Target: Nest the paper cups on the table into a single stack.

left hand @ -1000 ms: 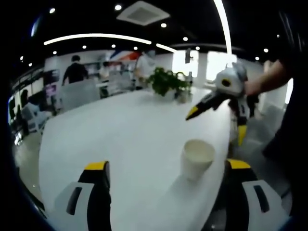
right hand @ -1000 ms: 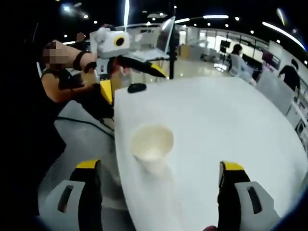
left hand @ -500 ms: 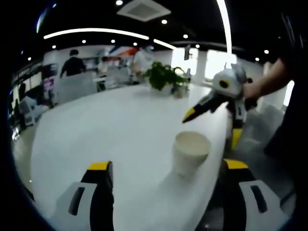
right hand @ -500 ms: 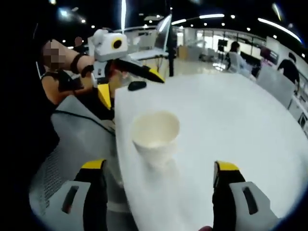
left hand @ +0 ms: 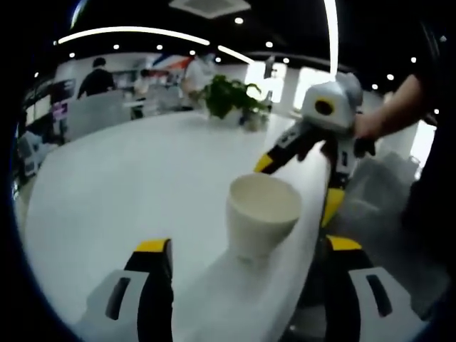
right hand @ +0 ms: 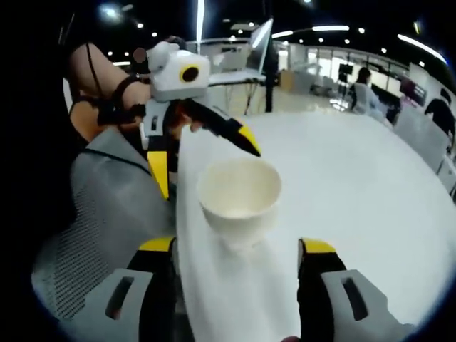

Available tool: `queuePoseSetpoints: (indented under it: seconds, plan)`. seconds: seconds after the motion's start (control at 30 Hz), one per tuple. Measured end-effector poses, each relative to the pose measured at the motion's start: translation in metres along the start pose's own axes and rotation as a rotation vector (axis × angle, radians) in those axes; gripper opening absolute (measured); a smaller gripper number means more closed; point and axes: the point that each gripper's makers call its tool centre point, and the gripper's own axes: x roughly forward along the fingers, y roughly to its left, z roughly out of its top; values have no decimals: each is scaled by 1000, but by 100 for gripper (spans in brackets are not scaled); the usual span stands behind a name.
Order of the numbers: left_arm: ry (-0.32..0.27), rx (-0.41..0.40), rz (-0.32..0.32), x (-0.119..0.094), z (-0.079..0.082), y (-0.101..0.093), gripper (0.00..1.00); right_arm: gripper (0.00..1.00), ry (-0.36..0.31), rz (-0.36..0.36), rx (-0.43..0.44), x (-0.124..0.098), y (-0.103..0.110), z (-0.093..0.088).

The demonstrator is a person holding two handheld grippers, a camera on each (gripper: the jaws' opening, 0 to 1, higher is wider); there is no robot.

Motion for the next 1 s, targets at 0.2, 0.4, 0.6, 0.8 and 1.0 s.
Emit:
queuePoseSetpoints:
  seconds: [0.2,0.4,0.6,0.8,1.0]
  plan:
    - [0,11,-2,3,3,-1,78,57,-10,14,-3,1,0,4]
    - [19,57,-19,8,1,-2,68,54,-23,18,4,6,-3,7]
    - [36,72,-45,12,2,-4,62,51,-30,36,12,11,-3,11]
    - [76,140,-83,17,-2,-7,53,48,-42,56,14,15,-4,15]
    - [84,196,-119,21,1,-9,43,43,-32,75,5,18,-5,14]
